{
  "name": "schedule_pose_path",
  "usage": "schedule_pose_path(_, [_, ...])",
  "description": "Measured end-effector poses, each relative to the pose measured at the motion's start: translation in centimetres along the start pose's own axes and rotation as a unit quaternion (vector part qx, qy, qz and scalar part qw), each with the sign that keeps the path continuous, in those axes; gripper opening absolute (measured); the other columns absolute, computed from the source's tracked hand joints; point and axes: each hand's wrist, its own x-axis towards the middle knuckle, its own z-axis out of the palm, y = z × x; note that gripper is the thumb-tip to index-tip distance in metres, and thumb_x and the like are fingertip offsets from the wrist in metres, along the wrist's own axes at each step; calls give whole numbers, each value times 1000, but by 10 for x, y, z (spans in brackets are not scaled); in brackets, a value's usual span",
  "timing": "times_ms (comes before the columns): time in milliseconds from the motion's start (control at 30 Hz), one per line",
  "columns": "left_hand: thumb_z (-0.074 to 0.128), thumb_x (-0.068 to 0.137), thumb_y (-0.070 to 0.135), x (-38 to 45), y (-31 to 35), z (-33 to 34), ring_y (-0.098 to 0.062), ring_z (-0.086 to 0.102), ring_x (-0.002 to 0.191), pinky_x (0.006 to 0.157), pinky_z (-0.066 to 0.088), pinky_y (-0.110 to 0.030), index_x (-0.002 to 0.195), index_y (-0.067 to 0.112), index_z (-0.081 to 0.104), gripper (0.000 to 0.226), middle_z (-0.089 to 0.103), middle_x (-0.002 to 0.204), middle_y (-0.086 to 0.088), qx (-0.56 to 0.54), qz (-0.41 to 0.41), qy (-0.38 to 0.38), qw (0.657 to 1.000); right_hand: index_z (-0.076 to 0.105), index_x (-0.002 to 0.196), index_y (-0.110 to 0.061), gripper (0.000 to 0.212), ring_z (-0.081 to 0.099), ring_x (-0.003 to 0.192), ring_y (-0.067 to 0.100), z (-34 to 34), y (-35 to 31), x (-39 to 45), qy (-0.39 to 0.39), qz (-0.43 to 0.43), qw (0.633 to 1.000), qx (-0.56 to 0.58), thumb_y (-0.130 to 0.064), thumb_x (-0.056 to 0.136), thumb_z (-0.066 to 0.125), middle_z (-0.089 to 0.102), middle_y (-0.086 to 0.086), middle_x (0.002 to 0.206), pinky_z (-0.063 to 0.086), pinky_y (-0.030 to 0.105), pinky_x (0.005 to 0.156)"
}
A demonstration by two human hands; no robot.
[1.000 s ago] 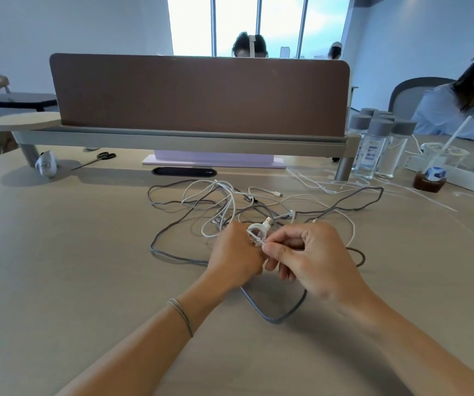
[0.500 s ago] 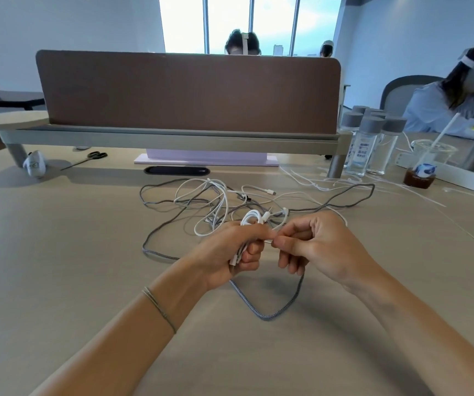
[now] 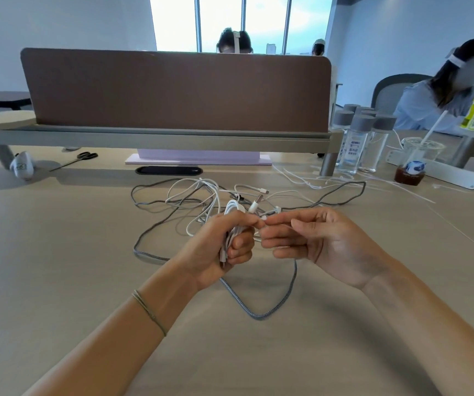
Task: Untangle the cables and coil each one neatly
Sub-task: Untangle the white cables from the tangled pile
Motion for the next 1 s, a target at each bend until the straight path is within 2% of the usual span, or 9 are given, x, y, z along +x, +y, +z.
schedule_pose_path(100, [58,84,19,0,1,0,-7,27,36,41,18,-21,61,16,62,23,34,45,4,-34,7,-16,999,75,115,1,47,70,112,37,0,-2,-1,-44,0,996,78,-2,90,35,71,26,120,61,37,84])
schedule_pose_path(167, [58,84,19,0,0,1,-6,26,35,41,16,-22,61,16,64,24,33,45,5,-39,8,-18,999,78,110,-3,39,73,106,35,3,0,0,-16,-34,998,50,-3,94,42,73,23,115,62,35,80])
schedule_pose_path(267, [59,84,19,-1,-2,2,-6,25,34,41,14,-23,66,15,65,19,32,43,5,-35,2,-19,999,80,96,-6,26,77,89,30,10,4,1,33,-78,996,-18,-13,89,56,77,21,95,61,30,70])
schedule_pose_path(400, [63,84,21,-1,-4,4,-5,24,31,35,17,-18,72,13,69,16,30,40,6,-35,6,-13,999,78,85,-5,21,71,68,28,14,7,1,56,-91,991,-86,-17,88,61,72,20,76,57,28,63])
schedule_pose_path(567, [66,83,23,-3,-3,4,-4,23,30,37,14,-20,74,13,69,14,29,39,7,-34,2,-11,999,80,89,-6,24,76,79,30,15,8,2,46,-93,995,0,-9,89,56,76,22,86,61,30,69])
schedule_pose_path(633, [63,83,23,-3,-4,5,-4,23,30,37,14,-20,75,11,67,14,29,39,7,-38,-4,-10,999,81,88,-9,19,76,79,29,16,8,2,49,-98,994,-16,-15,84,63,76,19,85,61,29,69])
schedule_pose_path(733, [62,84,22,-3,-5,5,-4,23,30,34,17,-18,75,12,68,15,30,38,7,-49,-6,-14,999,77,83,-7,20,71,68,27,16,11,3,74,-95,990,-74,-24,82,68,73,18,76,58,29,64])
schedule_pose_path(833, [62,85,21,-3,-5,5,-4,24,31,34,19,-17,74,13,70,16,31,38,7,-58,-5,-20,998,72,79,-4,19,63,60,24,12,13,3,91,-83,988,-96,-20,87,66,66,17,66,54,30,62])
schedule_pose_path(1000, [61,84,20,-3,-6,5,-4,23,30,33,19,-17,73,12,69,15,31,38,7,-70,-9,-24,997,71,75,-6,17,57,56,22,9,14,4,84,-69,989,-105,-12,90,65,62,13,61,50,27,59])
